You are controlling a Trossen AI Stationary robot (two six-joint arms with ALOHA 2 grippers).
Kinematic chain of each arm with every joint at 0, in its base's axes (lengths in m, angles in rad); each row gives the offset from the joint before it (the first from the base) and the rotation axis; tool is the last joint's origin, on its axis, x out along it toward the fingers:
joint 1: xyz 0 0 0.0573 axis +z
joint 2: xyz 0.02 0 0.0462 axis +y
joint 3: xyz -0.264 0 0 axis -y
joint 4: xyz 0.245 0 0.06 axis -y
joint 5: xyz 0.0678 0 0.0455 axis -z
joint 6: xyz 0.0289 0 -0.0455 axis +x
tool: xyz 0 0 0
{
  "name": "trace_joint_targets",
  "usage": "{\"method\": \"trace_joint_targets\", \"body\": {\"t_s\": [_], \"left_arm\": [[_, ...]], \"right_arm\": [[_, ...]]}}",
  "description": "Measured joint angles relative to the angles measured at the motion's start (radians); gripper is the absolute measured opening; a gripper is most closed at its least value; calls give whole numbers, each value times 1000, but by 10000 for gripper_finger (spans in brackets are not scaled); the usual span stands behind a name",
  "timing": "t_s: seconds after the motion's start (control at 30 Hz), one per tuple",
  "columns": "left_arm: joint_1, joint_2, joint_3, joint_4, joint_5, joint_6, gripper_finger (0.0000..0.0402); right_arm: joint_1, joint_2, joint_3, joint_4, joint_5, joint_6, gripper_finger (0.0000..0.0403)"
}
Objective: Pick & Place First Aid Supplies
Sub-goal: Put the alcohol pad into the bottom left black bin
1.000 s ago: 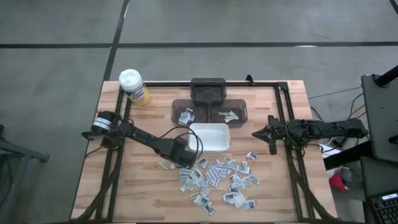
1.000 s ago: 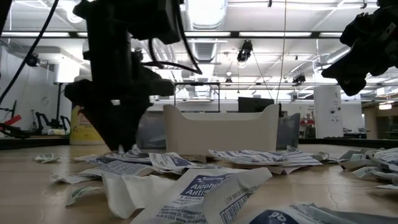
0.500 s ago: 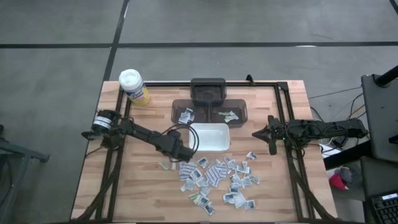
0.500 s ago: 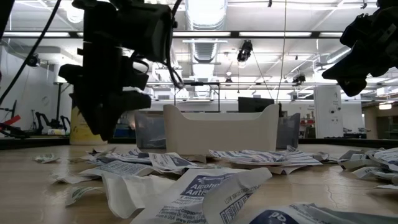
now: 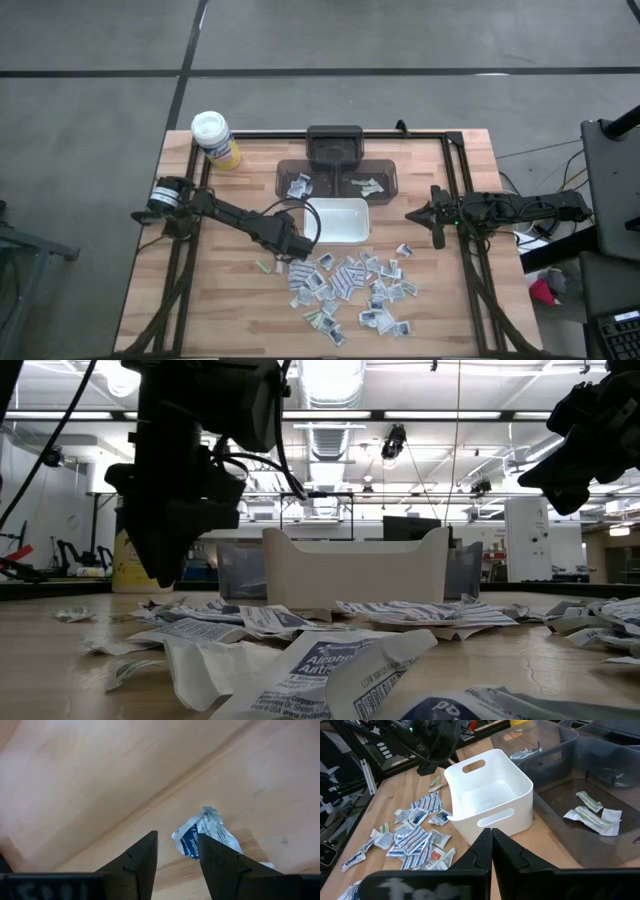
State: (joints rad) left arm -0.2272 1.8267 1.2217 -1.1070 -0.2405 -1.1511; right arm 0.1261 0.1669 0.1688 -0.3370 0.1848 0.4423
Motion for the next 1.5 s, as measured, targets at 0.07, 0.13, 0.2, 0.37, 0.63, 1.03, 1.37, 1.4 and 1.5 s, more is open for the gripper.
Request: {"method": "trace_joint_targets", "body": {"t_s": [0.07,0.13,0.2,0.37,0.63,1.03,1.37,1.4,1.5], "left_arm": [[1,0,0,19,-23,95,154],[7,0,0,38,-30,189,154],[17,0,0,55,-20,264,154],[47,-7,0,102,67,386,154],[71,-103,-12,116,79,534,154],[108,-357,-286,411,201,278,153],[108,-330,-338,507,215,84,152],[108,-322,-338,506,215,67,151],[108,-299,-323,508,216,30,151]], "right_arm": [[0,0,0,0,0,0,8],[0,0,0,0,0,0,8],[0,0,0,0,0,0,8],[0,0,0,0,0,0,8],[0,0,0,-1,0,0,8],[0,0,0,-4,0,0,8],[0,0,0,-4,1,0,8],[0,0,0,-4,0,0,8],[0,0,0,-4,1,0,8]]}}
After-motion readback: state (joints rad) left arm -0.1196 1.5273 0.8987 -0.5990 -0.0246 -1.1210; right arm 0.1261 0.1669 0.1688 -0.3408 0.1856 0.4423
